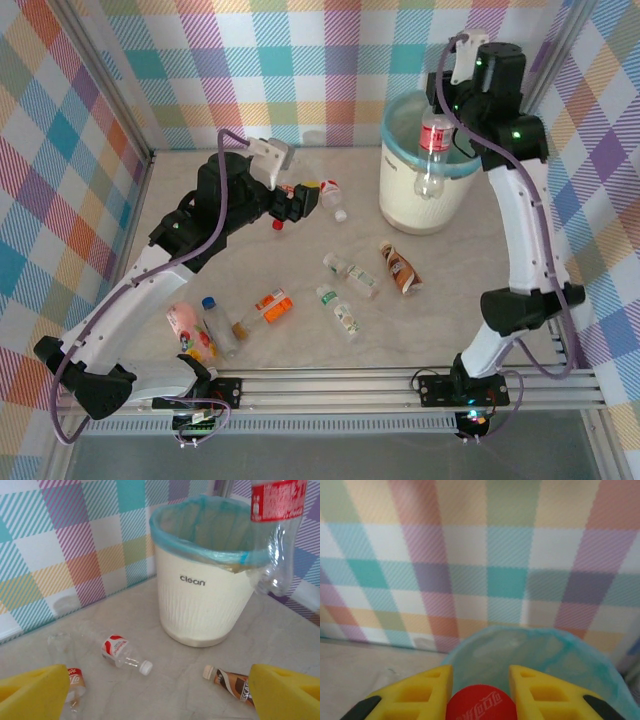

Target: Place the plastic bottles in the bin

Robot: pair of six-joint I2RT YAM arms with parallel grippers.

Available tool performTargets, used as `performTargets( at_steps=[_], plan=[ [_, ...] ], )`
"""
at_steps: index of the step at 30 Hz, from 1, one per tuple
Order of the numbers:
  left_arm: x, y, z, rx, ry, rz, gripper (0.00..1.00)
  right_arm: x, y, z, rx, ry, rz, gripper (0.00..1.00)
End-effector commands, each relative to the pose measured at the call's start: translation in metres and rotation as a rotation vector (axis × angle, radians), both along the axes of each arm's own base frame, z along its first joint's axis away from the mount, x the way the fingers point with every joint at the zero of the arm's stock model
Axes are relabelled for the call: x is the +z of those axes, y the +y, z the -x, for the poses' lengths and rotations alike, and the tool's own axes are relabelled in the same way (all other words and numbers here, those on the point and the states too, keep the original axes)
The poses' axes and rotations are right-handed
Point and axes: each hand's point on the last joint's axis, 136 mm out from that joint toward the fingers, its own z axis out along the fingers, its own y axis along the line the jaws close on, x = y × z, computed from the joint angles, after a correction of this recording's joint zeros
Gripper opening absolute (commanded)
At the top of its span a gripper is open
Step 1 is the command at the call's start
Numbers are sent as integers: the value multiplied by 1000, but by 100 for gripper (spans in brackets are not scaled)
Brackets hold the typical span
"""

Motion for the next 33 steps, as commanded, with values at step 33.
performTargets(
  at_steps=[33],
  plan=[
    [-6,3,-7,62,24,9,92,108,-13,-31,-73,-422,34,0]
  ],
)
